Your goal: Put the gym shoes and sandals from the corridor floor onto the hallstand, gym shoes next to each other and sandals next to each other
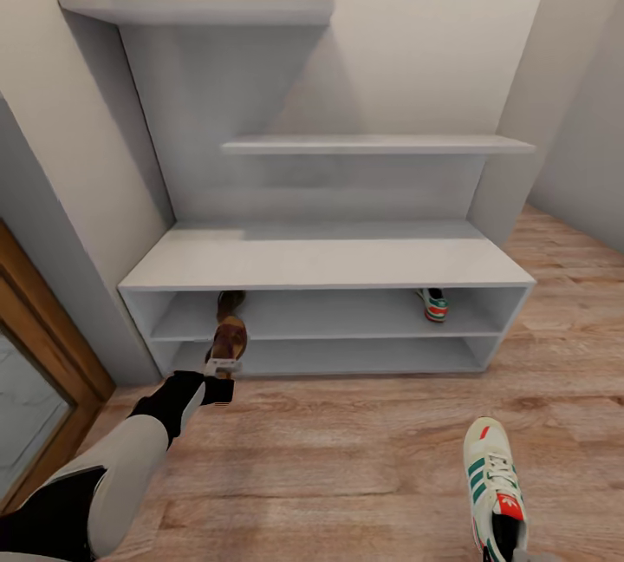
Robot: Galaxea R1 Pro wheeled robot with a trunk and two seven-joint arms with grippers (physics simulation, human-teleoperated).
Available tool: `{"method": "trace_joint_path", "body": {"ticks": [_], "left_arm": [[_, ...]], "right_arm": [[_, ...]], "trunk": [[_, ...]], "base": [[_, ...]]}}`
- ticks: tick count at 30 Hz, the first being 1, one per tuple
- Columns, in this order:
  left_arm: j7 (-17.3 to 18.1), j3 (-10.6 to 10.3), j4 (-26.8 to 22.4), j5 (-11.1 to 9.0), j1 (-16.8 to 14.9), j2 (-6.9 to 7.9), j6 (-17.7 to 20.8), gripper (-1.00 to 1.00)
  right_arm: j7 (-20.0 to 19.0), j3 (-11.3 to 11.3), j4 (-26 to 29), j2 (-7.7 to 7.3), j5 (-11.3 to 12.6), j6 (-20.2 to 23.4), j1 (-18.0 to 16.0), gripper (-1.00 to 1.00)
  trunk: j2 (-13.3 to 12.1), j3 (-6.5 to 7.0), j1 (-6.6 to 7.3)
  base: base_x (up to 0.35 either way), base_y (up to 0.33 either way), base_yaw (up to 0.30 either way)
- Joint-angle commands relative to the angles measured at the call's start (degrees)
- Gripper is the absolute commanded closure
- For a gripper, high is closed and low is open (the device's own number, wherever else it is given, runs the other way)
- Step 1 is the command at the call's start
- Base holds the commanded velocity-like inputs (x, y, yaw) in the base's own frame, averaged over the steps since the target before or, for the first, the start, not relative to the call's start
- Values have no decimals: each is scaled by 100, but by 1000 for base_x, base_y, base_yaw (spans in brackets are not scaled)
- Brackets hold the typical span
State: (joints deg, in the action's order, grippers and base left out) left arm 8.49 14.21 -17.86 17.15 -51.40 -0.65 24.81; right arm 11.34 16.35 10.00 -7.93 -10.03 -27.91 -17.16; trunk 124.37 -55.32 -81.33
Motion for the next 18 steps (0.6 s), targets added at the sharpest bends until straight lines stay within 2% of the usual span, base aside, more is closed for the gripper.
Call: {"method": "trace_joint_path", "body": {"ticks": [1,12,18], "left_arm": [[47,45,-16,79,-1,-5,32,100],[48,38,-16,70,-4,3,29,100],[50,38,-16,70,-2,3,18,100]], "right_arm": [[26,26,-7,1,-61,-13,-5,100],[26,25,-11,2,-58,-13,-6,100],[26,26,-9,2,-57,-13,-5,100]], "trunk": [[2,-5,-2],[2,-5,-2],[2,-5,-2]], "base": [[284,-165,0],[281,-157,0],[102,-47,0]]}}
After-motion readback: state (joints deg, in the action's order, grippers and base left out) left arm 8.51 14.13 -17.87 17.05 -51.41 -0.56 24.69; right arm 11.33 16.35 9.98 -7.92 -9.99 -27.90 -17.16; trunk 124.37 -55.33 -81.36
